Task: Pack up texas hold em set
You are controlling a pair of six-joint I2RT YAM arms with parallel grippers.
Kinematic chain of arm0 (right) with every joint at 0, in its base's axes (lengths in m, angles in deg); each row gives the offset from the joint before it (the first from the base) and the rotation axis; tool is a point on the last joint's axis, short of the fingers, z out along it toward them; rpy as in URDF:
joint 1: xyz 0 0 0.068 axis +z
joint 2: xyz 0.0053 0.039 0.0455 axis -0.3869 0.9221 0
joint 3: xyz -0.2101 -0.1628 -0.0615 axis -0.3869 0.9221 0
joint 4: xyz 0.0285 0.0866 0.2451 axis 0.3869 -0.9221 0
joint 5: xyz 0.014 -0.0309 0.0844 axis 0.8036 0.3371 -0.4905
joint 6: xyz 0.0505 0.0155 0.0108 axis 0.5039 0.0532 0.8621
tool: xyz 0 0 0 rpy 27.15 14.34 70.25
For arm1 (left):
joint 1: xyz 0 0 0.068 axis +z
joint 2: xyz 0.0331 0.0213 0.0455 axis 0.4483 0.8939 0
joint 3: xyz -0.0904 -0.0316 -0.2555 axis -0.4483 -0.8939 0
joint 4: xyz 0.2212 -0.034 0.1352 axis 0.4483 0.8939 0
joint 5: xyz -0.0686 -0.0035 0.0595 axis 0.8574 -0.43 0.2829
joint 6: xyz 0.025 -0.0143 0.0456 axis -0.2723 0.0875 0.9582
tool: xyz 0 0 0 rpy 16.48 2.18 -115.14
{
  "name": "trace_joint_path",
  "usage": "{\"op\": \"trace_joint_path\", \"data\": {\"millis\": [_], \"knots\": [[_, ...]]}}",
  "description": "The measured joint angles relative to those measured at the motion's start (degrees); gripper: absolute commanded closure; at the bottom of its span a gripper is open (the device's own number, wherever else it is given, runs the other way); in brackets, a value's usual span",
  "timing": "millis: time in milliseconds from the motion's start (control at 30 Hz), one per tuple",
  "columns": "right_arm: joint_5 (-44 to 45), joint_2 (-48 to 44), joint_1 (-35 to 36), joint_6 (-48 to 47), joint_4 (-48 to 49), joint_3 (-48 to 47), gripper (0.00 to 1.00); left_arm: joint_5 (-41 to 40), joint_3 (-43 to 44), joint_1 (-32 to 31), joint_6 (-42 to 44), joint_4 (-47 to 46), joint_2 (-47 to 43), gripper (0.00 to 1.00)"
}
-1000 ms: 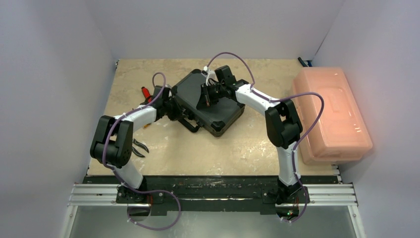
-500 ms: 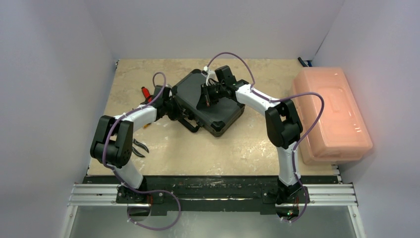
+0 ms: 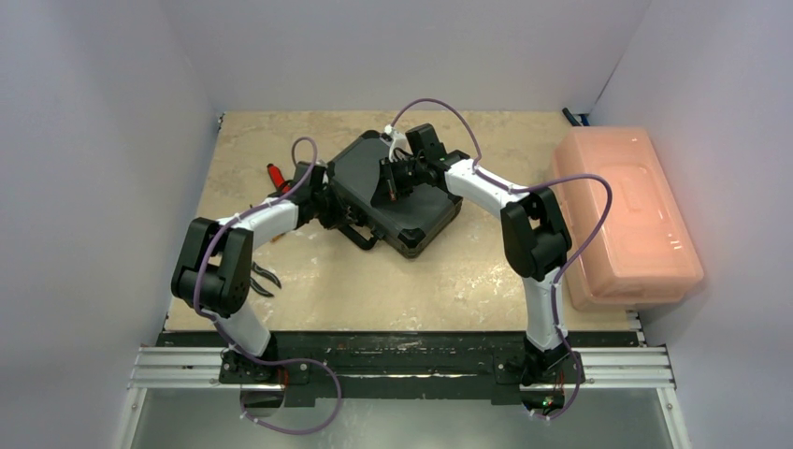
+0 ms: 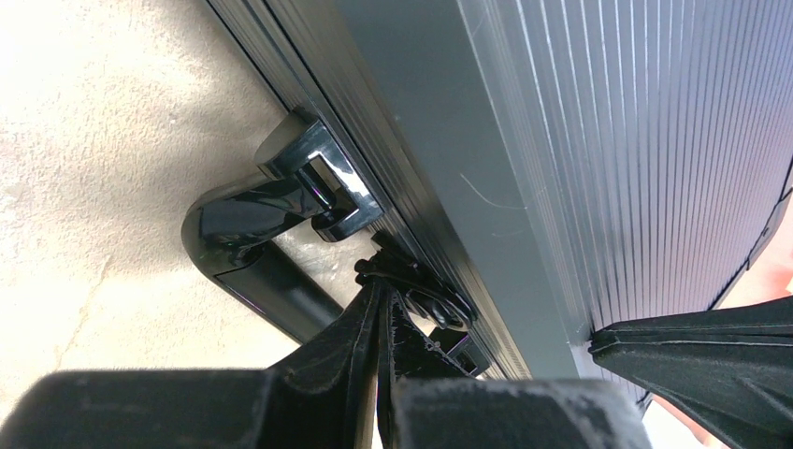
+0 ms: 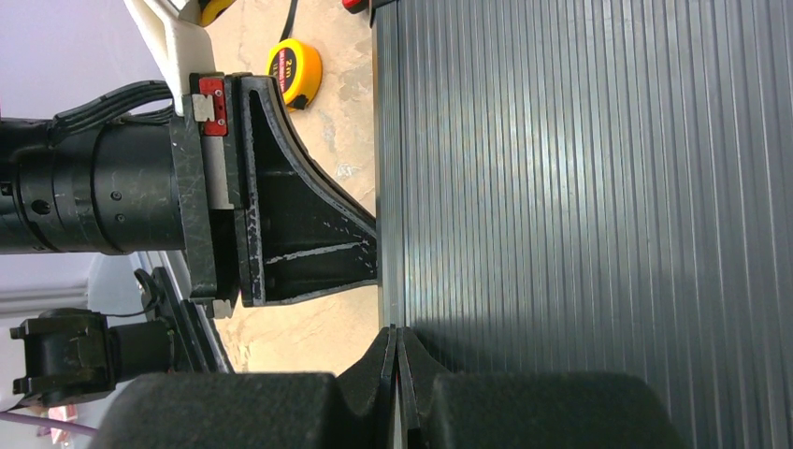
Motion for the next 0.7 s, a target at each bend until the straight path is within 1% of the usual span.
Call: {"op": "trace_joint_path", "data": {"millis": [333, 700], "knots": [[0.00, -0.04, 0.00, -0.02, -0.02, 0.00, 0.94, -0.50, -0.15, -1.20, 0.02, 0.48, 0.13, 0.98], [0.39, -0.66, 0.02, -0.04, -0.13, 0.72, 0.94, -0.72, -0.15, -1.62, 0.02, 0.02, 2.16, 0.99]]}}
